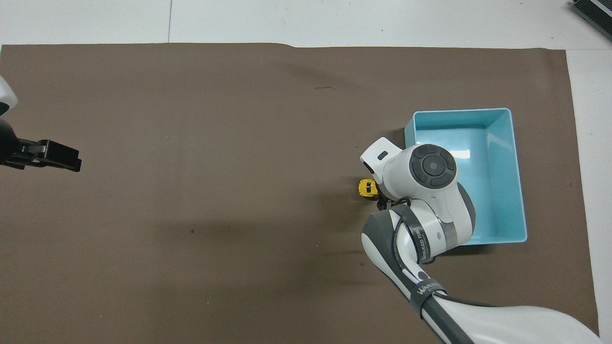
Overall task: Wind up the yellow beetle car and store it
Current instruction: 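Grasp the yellow car beside the bin with the right gripper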
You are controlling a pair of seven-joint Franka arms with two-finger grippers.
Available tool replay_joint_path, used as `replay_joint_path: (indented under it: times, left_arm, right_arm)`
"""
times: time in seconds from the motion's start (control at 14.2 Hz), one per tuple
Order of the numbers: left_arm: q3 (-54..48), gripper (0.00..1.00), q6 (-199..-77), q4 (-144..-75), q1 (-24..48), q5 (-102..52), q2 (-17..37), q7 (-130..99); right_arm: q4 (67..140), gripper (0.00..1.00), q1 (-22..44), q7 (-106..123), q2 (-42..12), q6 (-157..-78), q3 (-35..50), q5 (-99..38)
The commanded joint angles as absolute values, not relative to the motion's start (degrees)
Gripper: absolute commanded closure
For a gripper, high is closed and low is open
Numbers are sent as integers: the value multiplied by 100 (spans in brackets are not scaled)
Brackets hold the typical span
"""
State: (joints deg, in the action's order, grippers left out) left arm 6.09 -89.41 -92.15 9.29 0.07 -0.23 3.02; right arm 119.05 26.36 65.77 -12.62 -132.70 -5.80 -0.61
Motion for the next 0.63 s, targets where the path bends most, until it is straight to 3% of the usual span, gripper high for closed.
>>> replay_joint_path:
  times: [0.0,0.21,0.56]
  left_arm:
    - [545,0,-8868,-9264,817,-79,-123,264]
    - [545,0,-8868,-9264,817,-79,-123,264]
    - [545,0,-8868,-9264,817,-79,-123,264]
  right_arm:
    - [11637,88,2698,6478,-1353,-13026,-571,-97]
    - [11444,88,2698,6407,-1345,-12789,-571,-114]
    - [10751,88,2655,6407,-1213,-11658,-580,-132]
